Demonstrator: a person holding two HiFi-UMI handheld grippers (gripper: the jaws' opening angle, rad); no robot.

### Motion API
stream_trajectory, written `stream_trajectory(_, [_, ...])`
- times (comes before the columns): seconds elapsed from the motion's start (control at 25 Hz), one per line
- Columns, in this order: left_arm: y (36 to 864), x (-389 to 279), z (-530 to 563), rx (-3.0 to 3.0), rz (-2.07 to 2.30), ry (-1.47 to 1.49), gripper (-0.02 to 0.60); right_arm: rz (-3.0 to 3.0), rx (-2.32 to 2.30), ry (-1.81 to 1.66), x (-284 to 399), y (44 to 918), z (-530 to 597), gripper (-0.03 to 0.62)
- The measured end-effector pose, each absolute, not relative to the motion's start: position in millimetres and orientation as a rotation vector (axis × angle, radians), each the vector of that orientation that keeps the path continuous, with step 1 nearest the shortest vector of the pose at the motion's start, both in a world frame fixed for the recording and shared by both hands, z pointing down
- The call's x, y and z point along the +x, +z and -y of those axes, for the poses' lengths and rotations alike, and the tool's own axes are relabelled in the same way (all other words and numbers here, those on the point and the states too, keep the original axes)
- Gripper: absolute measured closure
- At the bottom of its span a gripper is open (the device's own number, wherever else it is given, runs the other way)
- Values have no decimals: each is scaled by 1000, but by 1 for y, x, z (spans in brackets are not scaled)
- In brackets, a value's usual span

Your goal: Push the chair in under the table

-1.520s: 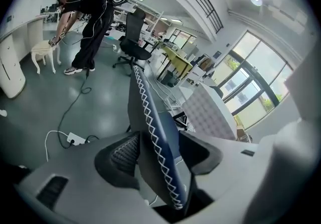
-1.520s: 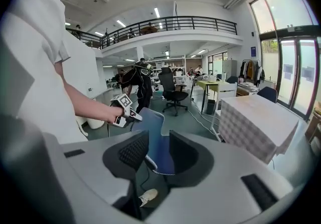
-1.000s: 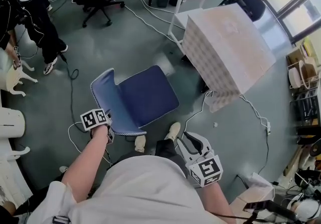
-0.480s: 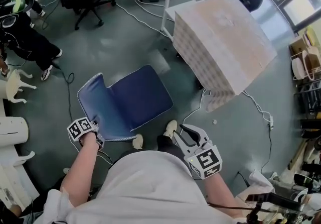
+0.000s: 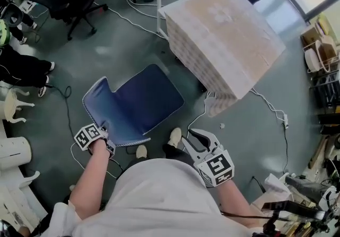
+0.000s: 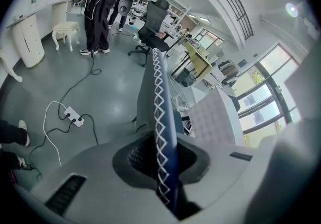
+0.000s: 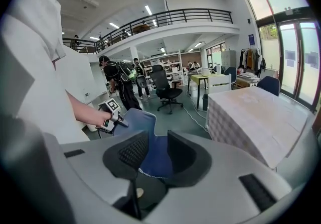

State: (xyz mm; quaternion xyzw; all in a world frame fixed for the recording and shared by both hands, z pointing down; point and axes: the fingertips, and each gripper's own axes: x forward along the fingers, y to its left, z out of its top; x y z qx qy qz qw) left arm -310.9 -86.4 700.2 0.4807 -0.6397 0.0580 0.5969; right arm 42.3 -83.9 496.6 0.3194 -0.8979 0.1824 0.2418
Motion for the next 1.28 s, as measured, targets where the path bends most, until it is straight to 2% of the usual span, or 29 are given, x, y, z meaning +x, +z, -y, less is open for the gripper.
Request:
stream_trajectory(0.44, [697, -245, 151, 1149, 1465, 127, 528, 2435, 950, 525, 111, 499, 107, 470])
stream_trajectory(1.28, [695, -151, 240, 1124, 1446, 83, 528, 2433, 1002, 580, 177, 509, 149, 470])
